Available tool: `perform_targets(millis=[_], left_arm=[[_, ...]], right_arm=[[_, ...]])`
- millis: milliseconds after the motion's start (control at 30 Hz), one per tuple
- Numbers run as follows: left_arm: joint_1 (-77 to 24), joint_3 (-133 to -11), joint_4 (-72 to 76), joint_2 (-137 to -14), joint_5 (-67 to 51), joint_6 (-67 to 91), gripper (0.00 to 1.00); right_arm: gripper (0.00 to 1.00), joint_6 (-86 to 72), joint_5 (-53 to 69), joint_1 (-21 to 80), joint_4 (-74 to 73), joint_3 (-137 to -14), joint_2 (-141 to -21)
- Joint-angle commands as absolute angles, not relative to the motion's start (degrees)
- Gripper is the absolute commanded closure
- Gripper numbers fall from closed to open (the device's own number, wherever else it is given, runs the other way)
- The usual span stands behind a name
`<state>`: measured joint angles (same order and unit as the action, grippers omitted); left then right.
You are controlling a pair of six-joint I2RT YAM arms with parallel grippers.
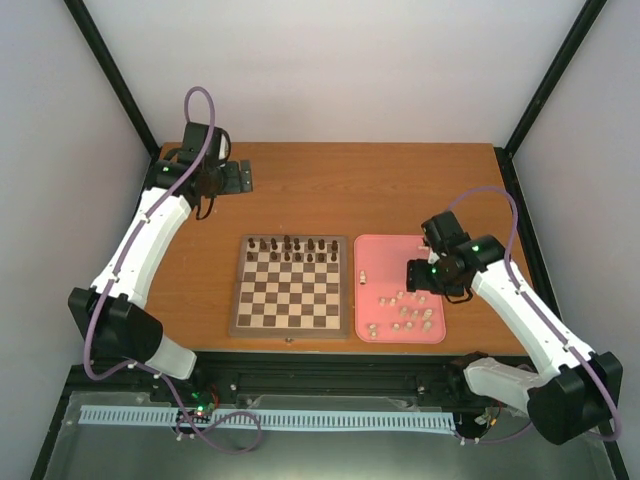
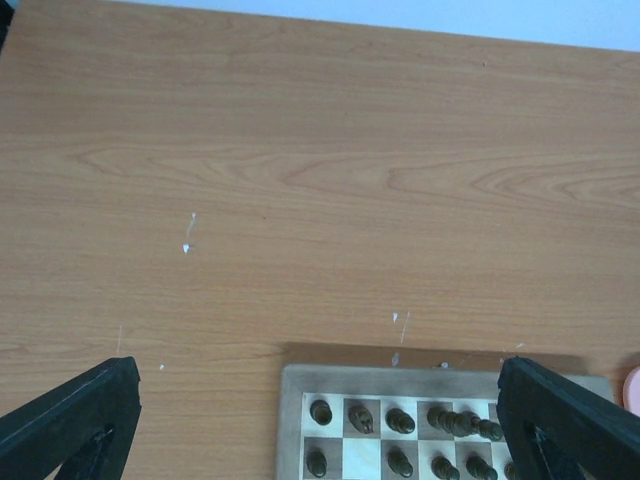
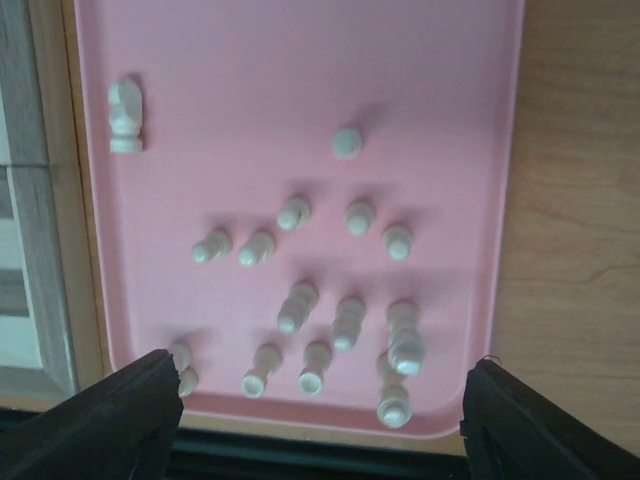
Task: Set up the chess pieces on the board
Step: Pick up the chess piece from the storage box.
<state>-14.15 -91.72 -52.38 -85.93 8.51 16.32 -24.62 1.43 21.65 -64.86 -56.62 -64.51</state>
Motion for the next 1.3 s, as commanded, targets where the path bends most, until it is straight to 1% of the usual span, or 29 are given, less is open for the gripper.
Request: perform_targets(millis=[0,267,333,433,567,833,1033,1267], left_arm=[[-14.33,-91.13,-52.08,-85.93,6.76,17.5,0.0],[-14.33,-90.35,-53.06,-85.83,6.6,15.91,0.0],[-14.37,-90.27,-53.22,-85.58,6.95,15.3,0.0],[-14.33,-90.07,-53.72,-85.15,7.57,14.66,0.0],[-14.33,-88.5,-53.6,-83.5,8.27,13.23,0.0],[-14.33,-87.92,-56.93,-82.74,7.11,12.9,0.0],[-14.33,-86.73,-55.64,-80.2,6.1,12.92,0.0],[-14.37,-89.69,-58.26,-81.4,6.1,15.25,0.0]], right_arm=[[0.24,-27.05,4.27,24.52,-65.99,-54.38,-61.08],[0.26,-28.2,4.48,33.83,-64.61,-57.12,-61.41],[0.27,-28.28,4.41,34.89,-63.77,-58.54,-63.33],[0.33,-27.9,4.48,36.93,-63.05,-60.55,-66.6],[0.33,-27.96,3.63,40.22,-63.67,-63.34,-71.27],[0.33,-29.72,1.86,40.44,-64.71,-69.36,-75.05],[0.34,-27.3,1.41,40.43,-64.39,-66.12,-75.01],[0.42,-30.33,-0.67,39.1,-62.89,-64.31,-72.96]])
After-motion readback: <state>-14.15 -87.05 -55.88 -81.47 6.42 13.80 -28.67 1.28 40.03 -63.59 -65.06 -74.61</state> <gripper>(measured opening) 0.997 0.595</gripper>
